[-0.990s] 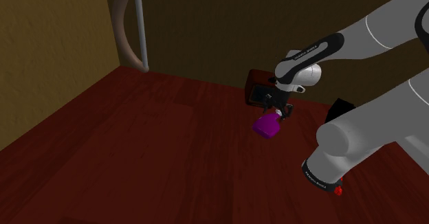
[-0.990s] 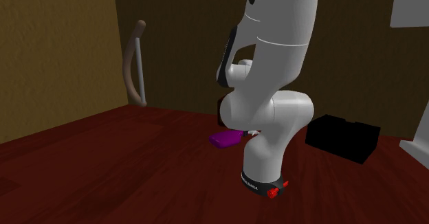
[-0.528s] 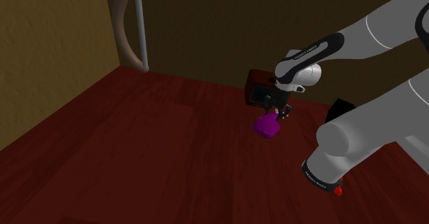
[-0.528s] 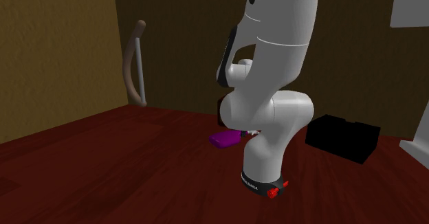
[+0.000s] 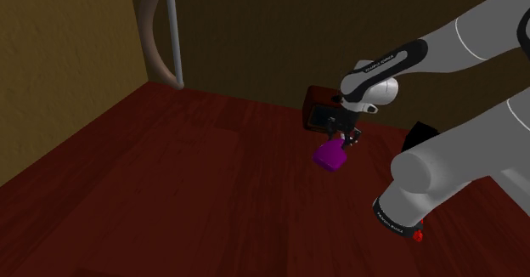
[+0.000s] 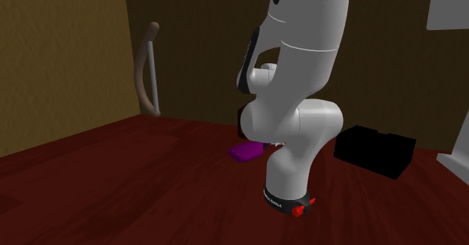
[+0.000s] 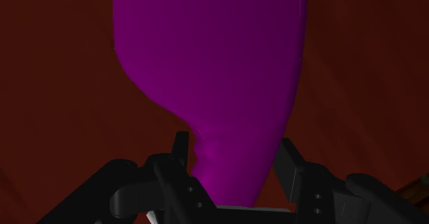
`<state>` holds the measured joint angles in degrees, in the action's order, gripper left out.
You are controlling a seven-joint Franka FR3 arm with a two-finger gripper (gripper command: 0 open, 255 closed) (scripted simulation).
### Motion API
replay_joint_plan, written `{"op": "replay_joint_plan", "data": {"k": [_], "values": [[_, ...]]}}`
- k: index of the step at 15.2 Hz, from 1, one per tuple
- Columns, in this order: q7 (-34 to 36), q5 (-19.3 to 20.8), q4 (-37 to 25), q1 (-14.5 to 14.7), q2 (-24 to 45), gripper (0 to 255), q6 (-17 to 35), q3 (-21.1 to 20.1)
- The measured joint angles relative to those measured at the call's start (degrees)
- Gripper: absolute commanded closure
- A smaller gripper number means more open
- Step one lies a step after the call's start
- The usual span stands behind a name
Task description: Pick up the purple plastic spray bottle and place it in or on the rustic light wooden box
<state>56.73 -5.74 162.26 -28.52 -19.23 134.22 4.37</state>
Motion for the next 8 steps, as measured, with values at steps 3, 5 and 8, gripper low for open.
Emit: {"op": "replay_joint_plan", "data": {"k": [3, 5, 8], "values": [[0.55, 0.37, -0.66, -0.16, -2.25, 255, -2.95, -0.18], [0.86, 0.63, -1.45, -0.29, -3.57, 255, -5.06, -0.26], [1.13, 1.07, -2.11, -0.60, -5.99, 255, -8.13, -0.26]]}}
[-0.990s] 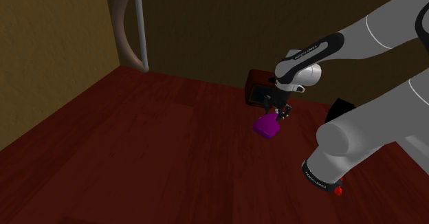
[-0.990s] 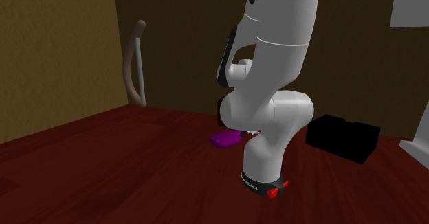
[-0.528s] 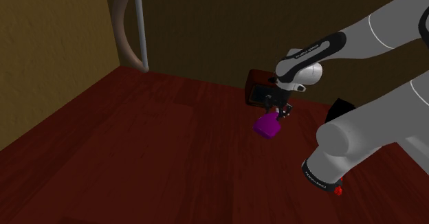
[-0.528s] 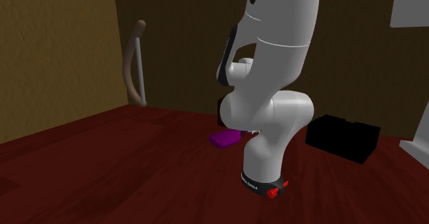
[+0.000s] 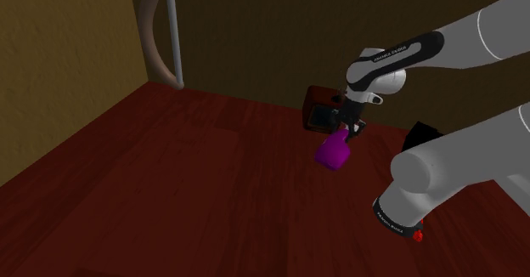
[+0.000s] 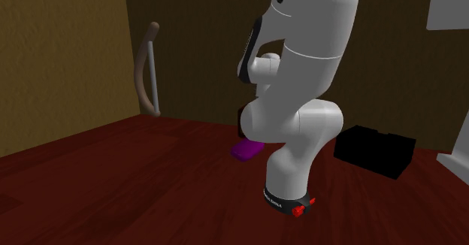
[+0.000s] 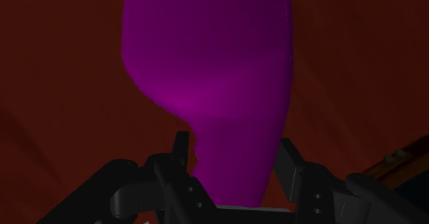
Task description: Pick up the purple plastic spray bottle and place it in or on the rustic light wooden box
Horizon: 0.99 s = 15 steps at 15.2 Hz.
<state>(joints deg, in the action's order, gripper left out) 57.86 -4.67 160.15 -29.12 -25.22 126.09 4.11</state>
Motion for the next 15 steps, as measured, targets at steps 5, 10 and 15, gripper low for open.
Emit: {"op": "replay_joint_plan", "data": {"k": [5, 10, 15], "values": [[0.70, 0.33, -2.22, -0.13, -2.94, 255, -5.13, -0.24], [1.19, 0.65, -4.43, -0.32, -5.72, 255, -10.10, -0.35], [1.73, 0.78, -6.87, -0.35, -7.91, 255, -14.73, -0.53]]}}
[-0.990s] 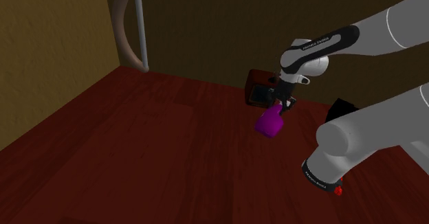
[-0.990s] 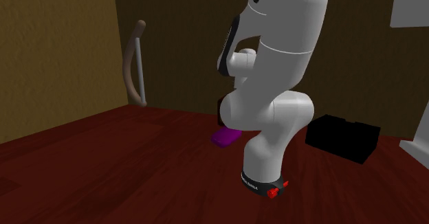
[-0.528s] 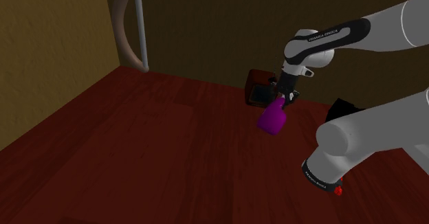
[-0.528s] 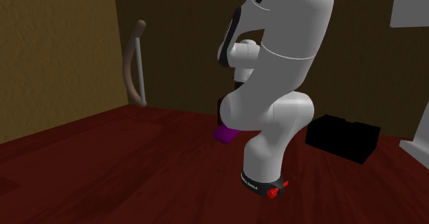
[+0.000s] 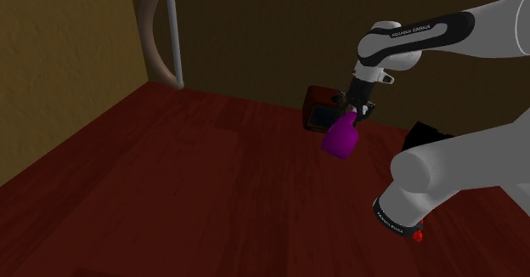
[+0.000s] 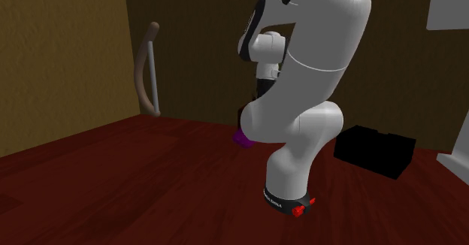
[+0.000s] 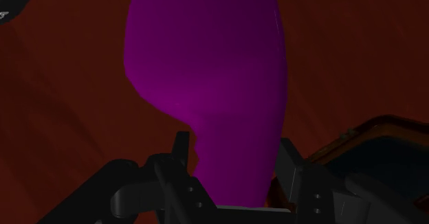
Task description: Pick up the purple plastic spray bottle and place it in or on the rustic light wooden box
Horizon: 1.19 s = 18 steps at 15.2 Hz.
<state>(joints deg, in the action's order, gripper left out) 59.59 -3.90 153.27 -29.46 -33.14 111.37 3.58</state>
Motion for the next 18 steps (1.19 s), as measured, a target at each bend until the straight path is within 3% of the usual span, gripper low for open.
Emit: {"op": "replay_joint_plan", "data": {"k": [8, 18], "values": [[-0.16, 0.69, -4.31, -0.51, -2.10, 255, -6.46, 0.51], [-13.36, 10.16, -5.46, -8.31, -3.18, 255, -9.08, 11.63]]}}
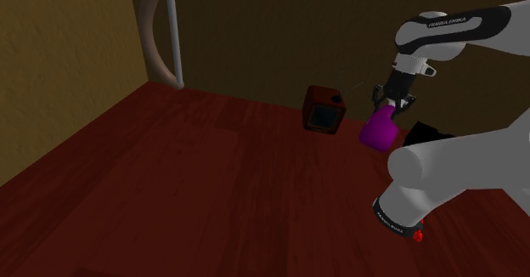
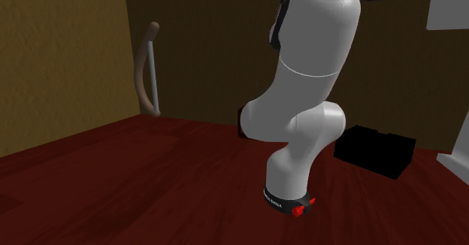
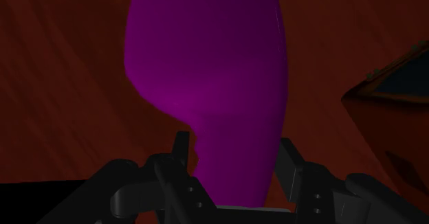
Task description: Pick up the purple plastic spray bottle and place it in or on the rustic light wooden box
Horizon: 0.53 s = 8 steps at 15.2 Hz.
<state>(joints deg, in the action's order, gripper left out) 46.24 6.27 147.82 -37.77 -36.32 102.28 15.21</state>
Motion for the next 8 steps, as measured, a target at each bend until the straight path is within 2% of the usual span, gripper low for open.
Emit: {"op": "replay_joint_plan", "data": {"k": [8], "values": [[-11.36, 6.16, -5.11, -4.64, 5.02, 255, 0.55, 9.51]]}}
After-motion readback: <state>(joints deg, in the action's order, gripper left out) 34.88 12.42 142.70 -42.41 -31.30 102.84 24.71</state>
